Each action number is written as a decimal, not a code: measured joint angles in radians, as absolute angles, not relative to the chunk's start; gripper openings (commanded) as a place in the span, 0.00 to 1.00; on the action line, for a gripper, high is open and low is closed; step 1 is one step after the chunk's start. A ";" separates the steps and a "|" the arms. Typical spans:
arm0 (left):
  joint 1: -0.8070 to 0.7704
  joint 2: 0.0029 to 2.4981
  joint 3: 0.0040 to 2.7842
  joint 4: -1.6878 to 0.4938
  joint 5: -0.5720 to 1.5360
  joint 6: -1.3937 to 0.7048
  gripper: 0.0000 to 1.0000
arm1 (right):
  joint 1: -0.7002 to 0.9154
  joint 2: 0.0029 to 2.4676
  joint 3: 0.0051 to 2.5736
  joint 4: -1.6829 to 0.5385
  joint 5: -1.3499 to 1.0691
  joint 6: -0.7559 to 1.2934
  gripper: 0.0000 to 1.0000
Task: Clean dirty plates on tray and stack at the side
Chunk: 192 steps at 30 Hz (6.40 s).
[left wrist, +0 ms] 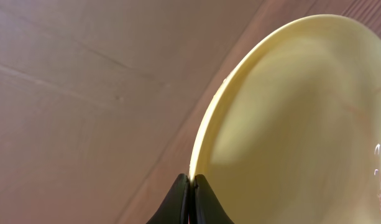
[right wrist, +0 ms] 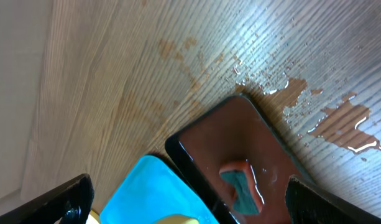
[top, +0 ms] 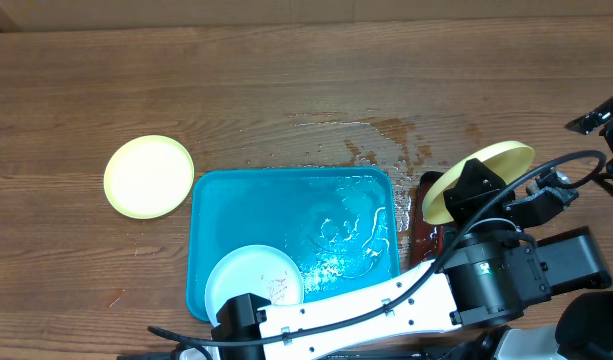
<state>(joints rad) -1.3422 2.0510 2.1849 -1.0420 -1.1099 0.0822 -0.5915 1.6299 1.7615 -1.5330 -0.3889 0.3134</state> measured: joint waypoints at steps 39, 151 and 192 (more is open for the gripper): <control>-1.342 2.051 2.185 -1.042 -1.141 0.090 0.04 | -0.591 1.630 1.761 -1.547 -0.389 0.313 1.00; 0.669 1.747 1.081 -0.633 0.388 -0.265 0.04 | -0.234 1.630 1.762 -1.626 -0.270 0.261 1.00; 0.138 1.462 1.125 -1.000 0.233 -0.219 0.47 | -0.234 1.645 1.762 -1.620 -0.207 0.262 1.00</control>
